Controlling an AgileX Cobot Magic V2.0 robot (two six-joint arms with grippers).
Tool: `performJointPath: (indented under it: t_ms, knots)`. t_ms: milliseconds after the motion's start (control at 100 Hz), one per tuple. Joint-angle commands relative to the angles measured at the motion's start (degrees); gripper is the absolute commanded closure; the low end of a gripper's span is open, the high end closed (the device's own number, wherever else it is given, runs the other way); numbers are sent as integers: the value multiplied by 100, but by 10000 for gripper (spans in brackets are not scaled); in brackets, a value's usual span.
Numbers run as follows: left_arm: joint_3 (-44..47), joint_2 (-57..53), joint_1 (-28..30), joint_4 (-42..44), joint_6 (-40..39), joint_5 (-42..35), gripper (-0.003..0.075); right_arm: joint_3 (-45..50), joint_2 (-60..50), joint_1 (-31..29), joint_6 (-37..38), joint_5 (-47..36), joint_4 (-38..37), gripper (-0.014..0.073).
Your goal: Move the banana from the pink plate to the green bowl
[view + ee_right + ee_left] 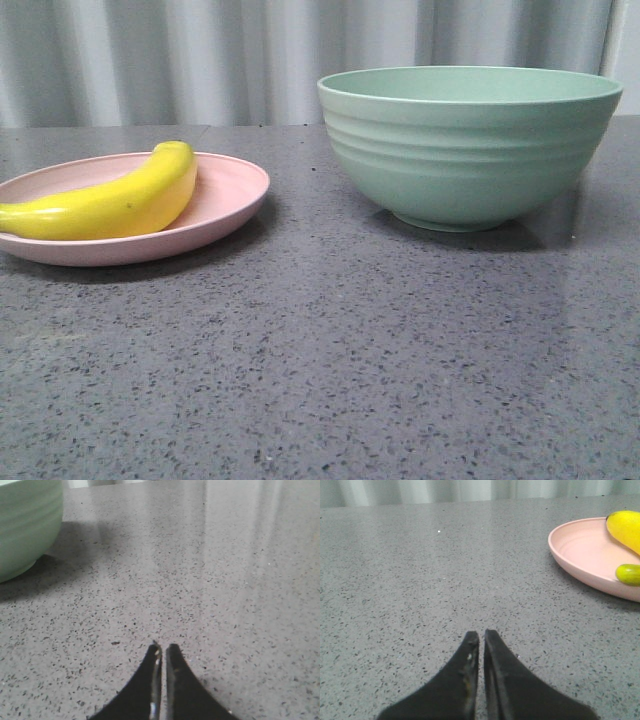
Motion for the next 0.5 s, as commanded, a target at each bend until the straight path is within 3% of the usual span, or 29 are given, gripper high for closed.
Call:
performJointPath:
  t_ms: [0, 260, 490]
  knots:
    - [147, -183, 12, 25, -26, -545, 739, 147, -120, -26, -43, -342, -83, 668]
    - [147, -183, 2, -82, -26, -734, 738, 147, -120, -26, -43, -1505, -23, 668]
    - [147, -183, 2, -106, -26, -1092, 738, 147, -120, -26, -32, -1809, 255, 668]
